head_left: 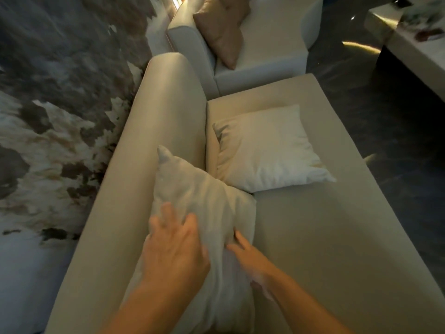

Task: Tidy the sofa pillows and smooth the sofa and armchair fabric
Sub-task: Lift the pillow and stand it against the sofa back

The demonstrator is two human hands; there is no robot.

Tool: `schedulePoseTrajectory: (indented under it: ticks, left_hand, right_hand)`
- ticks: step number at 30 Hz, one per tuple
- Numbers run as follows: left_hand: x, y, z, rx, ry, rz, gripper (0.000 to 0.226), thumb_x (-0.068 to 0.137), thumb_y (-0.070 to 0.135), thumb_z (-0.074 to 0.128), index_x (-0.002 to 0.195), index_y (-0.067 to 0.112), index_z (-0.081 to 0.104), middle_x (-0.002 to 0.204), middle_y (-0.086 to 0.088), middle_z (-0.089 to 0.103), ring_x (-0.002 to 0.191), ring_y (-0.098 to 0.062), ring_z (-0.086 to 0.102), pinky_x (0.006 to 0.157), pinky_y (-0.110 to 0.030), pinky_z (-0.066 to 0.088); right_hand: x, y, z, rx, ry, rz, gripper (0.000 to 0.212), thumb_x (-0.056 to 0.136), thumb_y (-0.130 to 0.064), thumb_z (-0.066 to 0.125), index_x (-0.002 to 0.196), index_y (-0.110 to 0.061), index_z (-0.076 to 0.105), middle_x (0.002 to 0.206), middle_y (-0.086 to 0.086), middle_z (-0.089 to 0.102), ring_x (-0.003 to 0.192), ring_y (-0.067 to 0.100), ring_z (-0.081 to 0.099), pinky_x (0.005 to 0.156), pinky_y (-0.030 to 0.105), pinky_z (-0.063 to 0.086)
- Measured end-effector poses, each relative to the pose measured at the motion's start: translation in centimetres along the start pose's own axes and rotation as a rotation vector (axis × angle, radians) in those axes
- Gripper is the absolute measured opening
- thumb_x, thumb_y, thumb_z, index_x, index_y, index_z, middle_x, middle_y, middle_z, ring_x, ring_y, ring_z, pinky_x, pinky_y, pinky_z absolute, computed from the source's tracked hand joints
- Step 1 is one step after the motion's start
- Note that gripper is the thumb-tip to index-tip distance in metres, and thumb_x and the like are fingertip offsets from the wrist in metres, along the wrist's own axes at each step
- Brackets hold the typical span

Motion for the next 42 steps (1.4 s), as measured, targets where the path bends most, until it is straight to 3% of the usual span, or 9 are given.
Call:
schedulePoseTrajectory:
  ticks: [4, 8, 12, 16, 19, 24, 29, 38, 42]
  left_hand:
    - [6.9, 5.6, -0.9, -0.196, 0.018, 0.183, 0.035, 0.084, 0.040, 0.056, 0.114, 0.023, 0.058, 0.115, -0.008, 0.052, 0.104, -0.028, 0.047, 0.084, -0.039, 0.046]
    - [13.6, 6.7, 2.0, -0.264, -0.319, 0.010, 0.042, 0.084, 0.035, 0.052, 0.122, 0.017, 0.056, 0.124, -0.016, 0.053, 0.116, -0.037, 0.050, 0.094, -0.042, 0.046]
    - [20.7, 8.4, 3.7, -0.488, -0.377, -0.188, 0.052, 0.082, 0.035, 0.053, 0.123, 0.004, 0.058, 0.125, -0.019, 0.060, 0.111, -0.037, 0.058, 0.080, -0.035, 0.048]
    - [28.2, 10.2, 7.8, -0.688, -0.342, -0.280, 0.080, 0.086, 0.051, 0.057, 0.146, 0.004, 0.031, 0.148, -0.022, 0.037, 0.132, -0.043, 0.038, 0.104, -0.044, 0.039]
    - [32.1, 9.3, 12.6, -0.785, -0.357, -0.372, 0.104, 0.080, 0.065, 0.062, 0.149, 0.003, 0.017, 0.153, -0.025, 0.026, 0.137, -0.043, 0.030, 0.110, -0.049, 0.032]
    - [34.1, 8.3, 18.7, -1.063, -0.528, -0.272, 0.141, 0.051, 0.084, 0.068, 0.152, 0.014, 0.000, 0.156, -0.012, 0.026, 0.137, -0.036, 0.033, 0.114, -0.047, 0.027]
    - [34.9, 9.3, 16.2, -1.260, -0.331, -0.184, 0.091, 0.058, 0.065, 0.080, 0.123, 0.023, 0.031, 0.130, -0.005, 0.054, 0.113, -0.030, 0.054, 0.095, -0.039, 0.043]
    - [45.3, 6.6, -1.7, -0.634, 0.082, -0.043, 0.058, 0.090, 0.029, 0.061, 0.140, 0.008, 0.039, 0.141, -0.014, 0.049, 0.129, -0.032, 0.048, 0.099, -0.038, 0.041]
    - [46.4, -1.2, 1.3, -0.305, 0.008, -0.151, 0.073, 0.094, 0.040, 0.051, 0.154, 0.027, 0.012, 0.147, -0.023, 0.027, 0.130, -0.044, 0.033, 0.101, -0.053, 0.033]
  right_hand:
    - [-0.8, -2.1, -4.9, -0.037, -0.057, 0.003, 0.060, 0.095, -0.008, 0.056, 0.149, -0.020, 0.033, 0.125, 0.008, 0.058, 0.074, 0.004, 0.054, 0.046, 0.007, 0.043]
    - [0.6, -7.0, -11.8, -0.093, 0.135, -0.033, 0.053, 0.095, -0.007, 0.057, 0.145, -0.017, 0.041, 0.081, 0.003, 0.054, 0.059, 0.008, 0.044, 0.036, 0.009, 0.038]
    - [3.7, -11.3, -17.1, -0.312, 0.445, -0.166, 0.059, 0.092, -0.021, 0.060, 0.148, -0.020, 0.038, 0.115, 0.013, 0.058, 0.104, 0.027, 0.059, 0.087, 0.029, 0.047]
    - [9.1, -13.7, -20.9, -0.537, 0.706, -0.216, 0.077, 0.086, -0.050, 0.062, 0.152, -0.038, 0.023, 0.159, 0.014, 0.024, 0.141, 0.037, 0.030, 0.115, 0.046, 0.026]
    - [14.9, -12.0, -22.0, -0.479, 0.684, -0.078, 0.092, 0.078, -0.071, 0.059, 0.152, -0.043, 0.013, 0.164, 0.013, -0.004, 0.147, 0.038, 0.014, 0.119, 0.053, 0.014]
    - [19.7, -5.8, -22.0, -0.244, 0.681, -0.112, 0.099, 0.057, -0.084, 0.058, 0.143, -0.063, 0.012, 0.165, -0.005, -0.003, 0.148, 0.035, 0.012, 0.116, 0.059, 0.024]
    - [18.8, -7.4, -23.2, -0.151, 0.721, -0.101, 0.101, 0.052, -0.085, 0.057, 0.142, -0.063, 0.018, 0.164, -0.006, 0.012, 0.144, 0.035, 0.024, 0.107, 0.064, 0.037]
    - [25.7, -19.4, -17.1, 0.120, 0.562, -0.194, 0.064, 0.083, -0.073, 0.048, 0.141, -0.046, 0.040, 0.146, -0.001, 0.045, 0.117, 0.038, 0.051, 0.063, 0.057, 0.060]
    - [32.0, -21.9, -9.4, -0.217, 0.547, -0.274, 0.055, 0.097, -0.058, 0.029, 0.150, -0.046, 0.018, 0.163, 0.002, 0.017, 0.141, 0.041, 0.029, 0.094, 0.063, 0.049]
Point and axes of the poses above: each hand's wrist, its own x-axis towards the middle knuckle, its own z-axis out of the palm, y = z × x, the point moved 3 cm from there along x, towards the middle knuckle
